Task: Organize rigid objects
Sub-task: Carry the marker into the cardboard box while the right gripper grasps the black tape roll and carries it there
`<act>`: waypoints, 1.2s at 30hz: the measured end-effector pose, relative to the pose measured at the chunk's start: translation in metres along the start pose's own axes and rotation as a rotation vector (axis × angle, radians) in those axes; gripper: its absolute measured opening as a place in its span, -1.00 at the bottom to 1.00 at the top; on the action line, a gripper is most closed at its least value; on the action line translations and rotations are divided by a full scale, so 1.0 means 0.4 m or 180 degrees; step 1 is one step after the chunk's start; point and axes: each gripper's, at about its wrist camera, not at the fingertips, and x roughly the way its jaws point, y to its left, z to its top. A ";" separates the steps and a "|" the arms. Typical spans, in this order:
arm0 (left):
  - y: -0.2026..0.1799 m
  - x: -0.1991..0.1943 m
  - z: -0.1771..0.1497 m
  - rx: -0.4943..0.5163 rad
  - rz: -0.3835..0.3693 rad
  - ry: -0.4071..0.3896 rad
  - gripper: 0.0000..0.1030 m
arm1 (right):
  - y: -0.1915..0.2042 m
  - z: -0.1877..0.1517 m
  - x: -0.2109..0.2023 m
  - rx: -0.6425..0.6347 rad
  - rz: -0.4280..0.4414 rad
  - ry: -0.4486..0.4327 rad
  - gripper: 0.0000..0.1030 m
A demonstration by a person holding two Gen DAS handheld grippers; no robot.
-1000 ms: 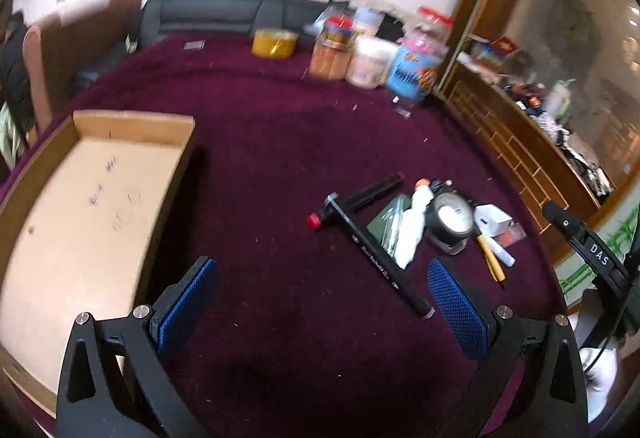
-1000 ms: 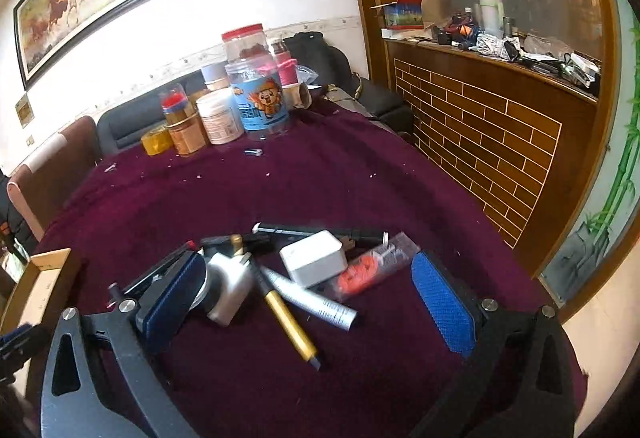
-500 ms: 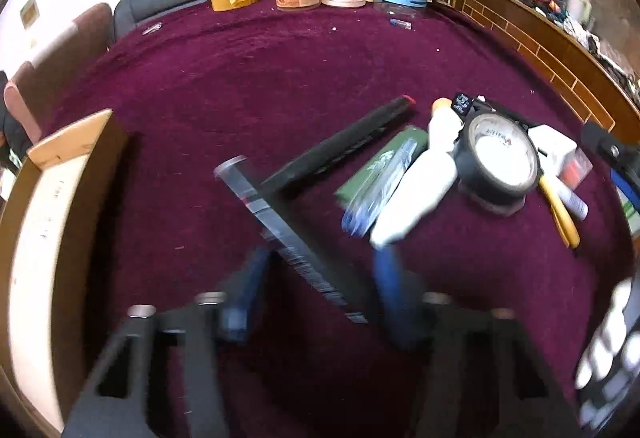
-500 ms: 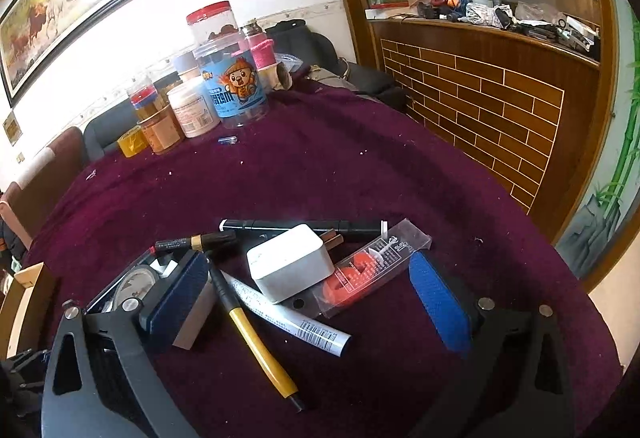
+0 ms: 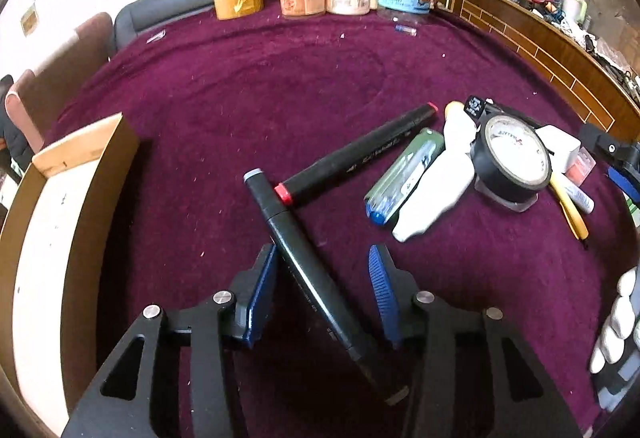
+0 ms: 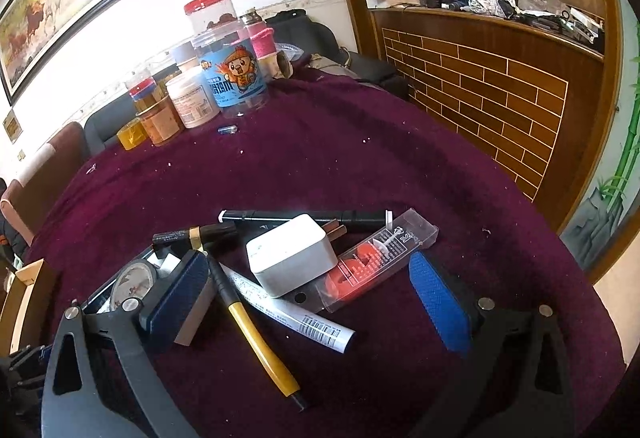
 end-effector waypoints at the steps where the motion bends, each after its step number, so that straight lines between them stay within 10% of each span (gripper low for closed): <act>1: 0.011 -0.006 -0.001 -0.0043 -0.0088 -0.0008 -0.50 | -0.001 -0.001 0.001 0.0014 0.0000 0.0002 0.97; 2: 0.024 -0.014 -0.004 -0.0102 -0.0204 0.0006 -0.76 | -0.002 -0.001 0.002 0.0026 -0.0001 0.0006 0.97; 13: 0.152 -0.224 -0.060 -0.0506 -0.0856 -0.0487 -0.78 | 0.118 0.014 -0.073 -0.0668 0.0215 -0.0014 0.95; 18: 0.169 -0.254 -0.075 -0.0580 -0.0969 -0.0561 -0.78 | 0.240 -0.005 -0.005 -0.1379 0.0158 0.0298 -0.09; 24: 0.208 -0.292 -0.103 -0.0659 -0.0939 -0.0632 -0.78 | 0.293 -0.025 0.073 -0.1655 0.0159 0.0474 -0.81; 36: 0.374 -0.318 -0.093 -0.0901 -0.0747 -0.0740 -0.78 | 0.415 -0.003 -0.062 -0.1413 0.1075 0.0569 -0.84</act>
